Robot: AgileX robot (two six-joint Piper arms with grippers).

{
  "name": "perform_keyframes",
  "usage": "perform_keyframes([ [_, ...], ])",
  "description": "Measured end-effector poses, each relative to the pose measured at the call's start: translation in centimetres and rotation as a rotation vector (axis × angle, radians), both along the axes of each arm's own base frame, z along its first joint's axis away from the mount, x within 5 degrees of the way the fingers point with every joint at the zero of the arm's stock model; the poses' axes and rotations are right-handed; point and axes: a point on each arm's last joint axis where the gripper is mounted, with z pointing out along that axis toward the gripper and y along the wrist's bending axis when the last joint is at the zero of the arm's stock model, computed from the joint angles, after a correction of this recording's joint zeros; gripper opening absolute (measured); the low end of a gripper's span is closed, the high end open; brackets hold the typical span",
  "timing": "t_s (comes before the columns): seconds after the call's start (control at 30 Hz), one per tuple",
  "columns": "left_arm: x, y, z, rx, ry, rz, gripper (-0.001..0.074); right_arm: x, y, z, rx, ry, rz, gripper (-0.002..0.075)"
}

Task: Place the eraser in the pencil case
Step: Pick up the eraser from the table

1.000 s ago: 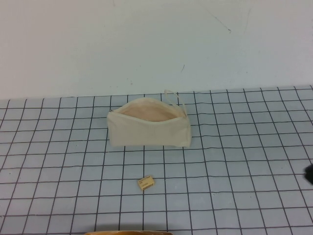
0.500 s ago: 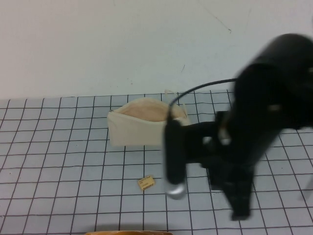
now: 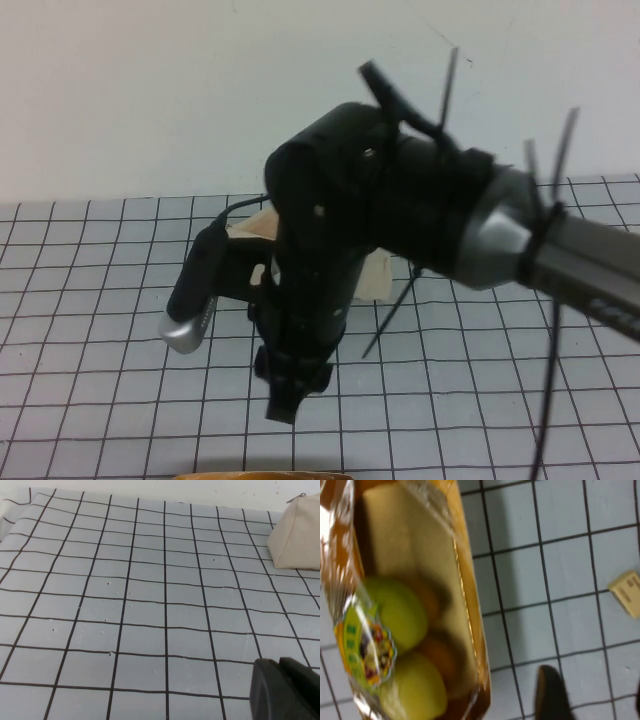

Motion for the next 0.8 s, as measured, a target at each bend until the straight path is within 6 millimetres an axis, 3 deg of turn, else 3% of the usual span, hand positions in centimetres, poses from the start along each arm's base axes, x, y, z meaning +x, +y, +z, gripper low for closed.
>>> perform_keyframes([
  [0.1, 0.0, 0.0, 0.0, 0.0, 0.0, 0.0, -0.0001, 0.7, 0.9, -1.6, -0.01, 0.032, -0.065, 0.0463],
  [0.2, 0.0, 0.0, 0.0, 0.0, 0.0, 0.0, -0.0001, 1.4, 1.7, -3.7, -0.02, 0.054, -0.131, 0.0533],
  [0.5, 0.0, 0.0, 0.0, 0.0, 0.0, 0.0, -0.0001, 4.3, 2.6, -8.5, -0.087, -0.025, -0.412, 0.0559],
  [0.8, 0.0, 0.0, 0.0, 0.0, 0.0, 0.0, -0.0001, 7.1, 1.4, -10.1, -0.011, 0.02, -0.639, 0.0556],
])
